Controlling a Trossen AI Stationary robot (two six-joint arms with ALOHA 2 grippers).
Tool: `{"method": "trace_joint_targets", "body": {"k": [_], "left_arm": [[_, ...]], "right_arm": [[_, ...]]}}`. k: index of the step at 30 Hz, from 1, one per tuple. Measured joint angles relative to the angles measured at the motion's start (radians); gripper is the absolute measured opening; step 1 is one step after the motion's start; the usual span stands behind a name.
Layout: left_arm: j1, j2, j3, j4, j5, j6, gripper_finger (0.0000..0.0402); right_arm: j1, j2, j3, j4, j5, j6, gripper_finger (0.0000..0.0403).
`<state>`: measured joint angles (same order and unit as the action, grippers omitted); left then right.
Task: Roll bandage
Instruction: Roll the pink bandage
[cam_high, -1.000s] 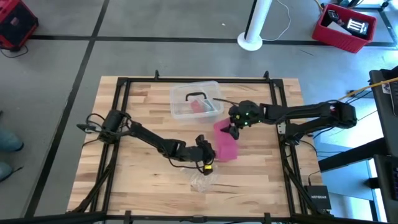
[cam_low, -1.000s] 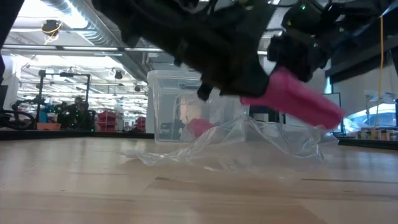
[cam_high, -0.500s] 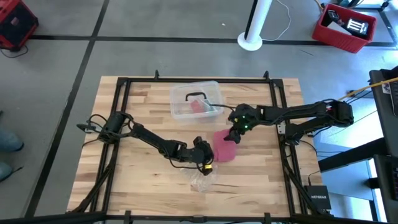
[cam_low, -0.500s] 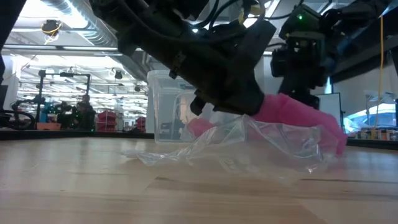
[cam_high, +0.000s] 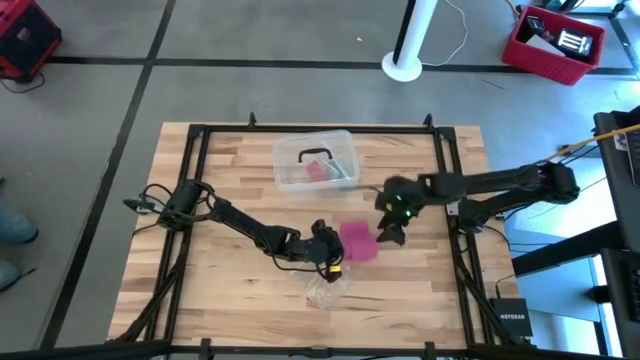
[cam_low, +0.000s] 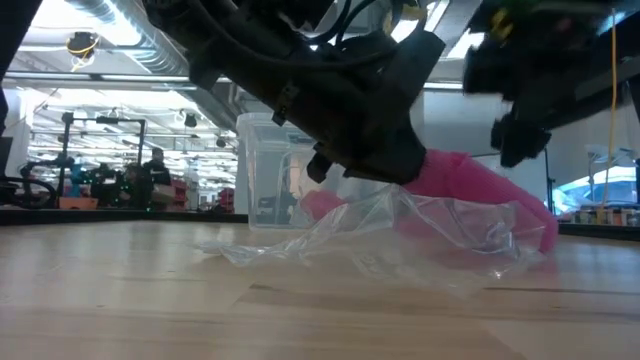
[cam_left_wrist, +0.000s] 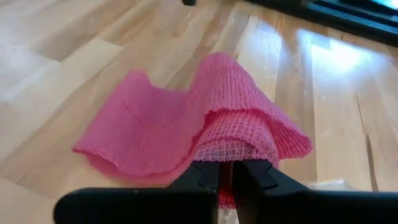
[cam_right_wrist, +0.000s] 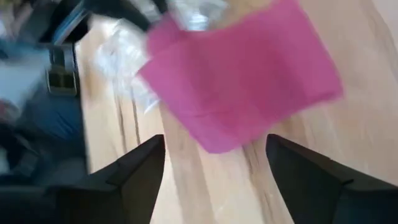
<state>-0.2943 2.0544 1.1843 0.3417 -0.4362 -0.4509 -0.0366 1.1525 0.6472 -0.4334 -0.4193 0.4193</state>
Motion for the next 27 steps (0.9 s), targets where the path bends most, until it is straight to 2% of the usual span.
{"method": "trace_joint_targets", "body": {"k": [5, 8, 12, 16, 19, 23, 25, 27], "left_arm": [[0.004, 0.000, 0.000, 0.051, -0.009, 0.014, 0.0011], [0.008, 0.000, 0.000, 0.050, -0.009, 0.009, 0.0011], [0.010, 0.000, 0.000, 0.055, -0.010, 0.010, 0.0011], [0.009, 0.000, 0.000, 0.065, -0.010, 0.016, 0.0011], [0.009, 0.000, 0.000, 0.063, -0.010, 0.017, 0.0011], [0.007, 0.000, 0.000, 0.063, -0.009, 0.020, 0.0011], [0.004, 0.000, 0.000, 0.060, -0.010, 0.029, 0.0011], [-0.004, -0.001, 0.000, 0.060, -0.009, 0.046, 0.0011]], "right_arm": [[0.305, -0.059, -0.111, 0.214, 0.489, -0.140, 0.0282], [0.410, -0.041, -0.172, 0.359, 0.683, -0.172, 0.0282], [0.455, -0.004, -0.187, 0.444, 0.712, -0.189, 0.0279], [0.463, 0.048, -0.187, 0.459, 0.719, -0.220, 0.0246], [0.462, 0.077, -0.187, 0.500, 0.722, -0.241, 0.0197], [0.463, 0.080, -0.171, 0.511, 0.717, -0.276, 0.0101], [0.463, 0.066, -0.143, 0.485, 0.697, -0.302, 0.0043], [0.463, 0.050, -0.108, 0.423, 0.706, -0.325, 0.0012]]}}
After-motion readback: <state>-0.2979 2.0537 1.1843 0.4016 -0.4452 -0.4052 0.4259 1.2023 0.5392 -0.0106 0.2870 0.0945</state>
